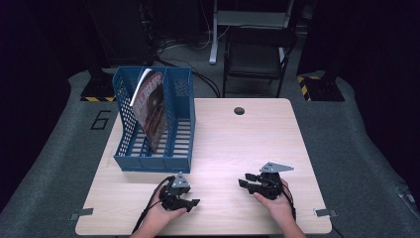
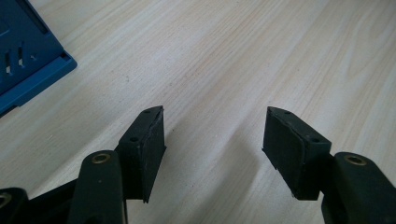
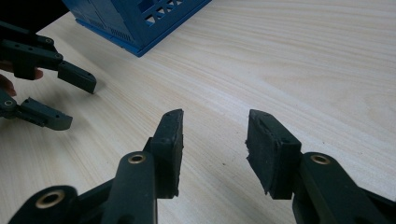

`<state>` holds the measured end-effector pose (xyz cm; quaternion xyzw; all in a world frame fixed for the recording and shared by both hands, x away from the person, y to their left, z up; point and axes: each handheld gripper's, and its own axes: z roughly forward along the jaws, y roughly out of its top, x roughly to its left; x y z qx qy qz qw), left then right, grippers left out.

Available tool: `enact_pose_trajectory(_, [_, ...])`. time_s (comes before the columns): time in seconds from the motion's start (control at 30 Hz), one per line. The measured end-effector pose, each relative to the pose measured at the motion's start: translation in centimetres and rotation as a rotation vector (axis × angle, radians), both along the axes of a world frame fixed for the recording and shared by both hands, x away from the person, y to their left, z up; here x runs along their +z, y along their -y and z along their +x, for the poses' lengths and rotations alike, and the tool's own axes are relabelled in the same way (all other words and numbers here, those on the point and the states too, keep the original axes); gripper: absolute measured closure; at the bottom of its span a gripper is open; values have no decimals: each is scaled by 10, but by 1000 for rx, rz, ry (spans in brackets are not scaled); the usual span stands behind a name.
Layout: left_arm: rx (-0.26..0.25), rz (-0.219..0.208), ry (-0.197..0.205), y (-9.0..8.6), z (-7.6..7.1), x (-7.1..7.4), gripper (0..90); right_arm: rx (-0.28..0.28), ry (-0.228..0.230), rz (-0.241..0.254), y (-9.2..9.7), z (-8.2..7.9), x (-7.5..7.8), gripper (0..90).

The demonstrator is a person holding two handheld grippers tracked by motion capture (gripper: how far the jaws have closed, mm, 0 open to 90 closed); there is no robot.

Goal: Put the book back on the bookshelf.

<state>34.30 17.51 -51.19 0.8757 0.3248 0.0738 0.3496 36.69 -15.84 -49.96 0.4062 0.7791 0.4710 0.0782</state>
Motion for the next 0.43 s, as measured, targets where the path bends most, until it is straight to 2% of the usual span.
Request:
enact_pose_trajectory(0.3, [8,-13,0,-1,0,-2,374,-7,-5,5,0,1,0,558])
enact_pose_trajectory(0.43, [15,-22,14,-1,2,-4,350,-2,-5,6,0,1,-1,551])
